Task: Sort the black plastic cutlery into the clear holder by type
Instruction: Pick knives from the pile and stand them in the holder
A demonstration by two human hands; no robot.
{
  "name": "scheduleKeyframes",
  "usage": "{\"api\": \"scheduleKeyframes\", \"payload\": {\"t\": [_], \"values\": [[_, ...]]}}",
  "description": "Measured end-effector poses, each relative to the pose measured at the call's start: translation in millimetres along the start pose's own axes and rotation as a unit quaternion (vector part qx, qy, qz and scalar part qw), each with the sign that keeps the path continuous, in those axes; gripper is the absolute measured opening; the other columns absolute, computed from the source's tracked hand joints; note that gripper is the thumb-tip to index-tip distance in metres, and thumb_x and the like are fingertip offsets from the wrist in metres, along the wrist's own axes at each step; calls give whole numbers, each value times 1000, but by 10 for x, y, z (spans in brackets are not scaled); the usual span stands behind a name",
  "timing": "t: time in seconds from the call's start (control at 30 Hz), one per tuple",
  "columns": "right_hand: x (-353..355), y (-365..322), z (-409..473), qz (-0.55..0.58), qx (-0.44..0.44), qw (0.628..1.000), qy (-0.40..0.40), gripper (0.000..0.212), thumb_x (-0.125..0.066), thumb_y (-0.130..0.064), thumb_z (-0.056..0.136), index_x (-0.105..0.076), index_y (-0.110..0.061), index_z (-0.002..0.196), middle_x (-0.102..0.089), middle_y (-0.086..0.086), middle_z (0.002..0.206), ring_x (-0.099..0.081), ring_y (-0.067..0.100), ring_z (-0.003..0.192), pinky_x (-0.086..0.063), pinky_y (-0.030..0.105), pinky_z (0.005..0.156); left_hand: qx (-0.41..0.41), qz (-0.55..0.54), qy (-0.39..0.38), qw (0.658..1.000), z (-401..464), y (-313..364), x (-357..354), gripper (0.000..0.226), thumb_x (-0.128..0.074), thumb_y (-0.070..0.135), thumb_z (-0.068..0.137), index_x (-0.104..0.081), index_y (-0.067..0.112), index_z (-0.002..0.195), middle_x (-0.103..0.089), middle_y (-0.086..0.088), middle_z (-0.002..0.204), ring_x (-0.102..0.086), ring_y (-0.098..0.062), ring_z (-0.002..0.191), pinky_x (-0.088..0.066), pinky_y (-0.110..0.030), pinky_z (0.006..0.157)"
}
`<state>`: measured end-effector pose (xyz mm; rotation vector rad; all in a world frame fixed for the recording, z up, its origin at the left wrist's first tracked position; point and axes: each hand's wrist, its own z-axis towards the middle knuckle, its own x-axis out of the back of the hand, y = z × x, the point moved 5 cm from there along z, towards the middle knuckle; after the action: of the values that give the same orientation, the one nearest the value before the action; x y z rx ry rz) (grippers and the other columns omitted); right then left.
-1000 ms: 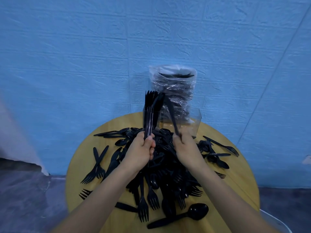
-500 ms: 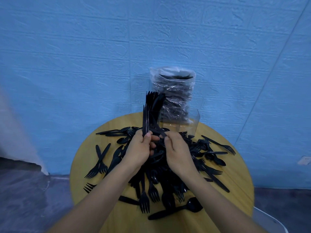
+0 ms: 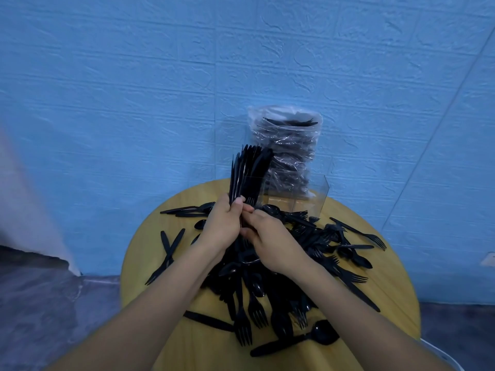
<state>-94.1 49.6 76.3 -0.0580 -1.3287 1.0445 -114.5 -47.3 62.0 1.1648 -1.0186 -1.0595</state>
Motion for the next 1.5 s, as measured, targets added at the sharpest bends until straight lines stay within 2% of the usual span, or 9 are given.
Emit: {"api": "scheduleKeyframes", "payload": {"t": [0.13,0.27,0.43,0.57,0.8,1.03,1.13,1.33,1.5], "values": [[44,67,183,-50,-1,998,-40,34,-54,-13,95,-58,-7,128,-59,7,103,-55,16,95,-37,17,79,-29,66,-15,997,169,34,77,16,-38,18,101,-50,8,102,-59,4,85,-54,-8,78,-42,-20,62],[291,243,434,65,-84,994,-9,23,-59,-25,93,-73,-8,88,-69,16,81,-51,8,62,-43,23,63,-56,93,-38,993,350,55,182,12,-36,13,101,-48,12,101,-56,5,78,-51,-7,69,-41,-10,56],[429,330,856,248,-169,951,75,25,-63,-31,90,-61,-6,89,-58,8,67,-47,10,48,-39,22,45,-76,152,-159,972,509,38,158,18,-34,15,102,-45,20,89,-52,5,75,-45,-7,65,-39,-15,60],[324,409,1082,349,-250,899,86,25,-67,-21,86,-53,-8,72,-48,9,58,-37,7,33,-25,15,31,-87,158,-234,955,604,73,67,13,-34,11,101,-46,8,102,-51,3,76,-46,-9,65,-43,-23,63],[387,620,1234,350,-286,880,149,28,-58,-2,84,-50,-7,58,-47,10,57,-35,7,28,-23,14,30,-121,277,-276,912,756,157,72,5,-44,14,99,-42,11,102,-56,3,76,-56,7,57,-42,-9,56],[538,762,1350,411,-303,840,183,17,-67,-10,83,-54,-6,72,-51,7,62,-37,8,34,-25,14,32,-163,375,-235,882,1009,151,0,11,-38,12,100,-34,17,90,-52,4,75,-53,-13,68,-44,-26,63],[687,810,1384,406,-308,834,210,19,-67,-13,83,-53,-4,73,-51,7,60,-39,9,35,-29,14,32,-199,388,-231,870,1136,167,-27,9,-38,10,99,-34,15,92,-50,4,75,-47,-9,65,-37,-13,58],[1012,884,1574,284,-261,885,261,22,-65,-4,80,-50,-5,63,-51,8,55,-44,11,29,-39,21,38,-240,330,-207,889,1405,284,-154,5,-43,6,97,-45,4,101,-53,2,76,-51,-15,71,-39,-16,63],[1238,996,1714,258,-234,880,321,28,-61,-3,81,-46,-9,58,-45,0,35,-43,11,28,-44,27,46,-249,281,-53,925,1753,222,-32,29,-61,8,89,-52,4,116,-49,-5,109,-47,-13,97,-31,-14,80]]}}
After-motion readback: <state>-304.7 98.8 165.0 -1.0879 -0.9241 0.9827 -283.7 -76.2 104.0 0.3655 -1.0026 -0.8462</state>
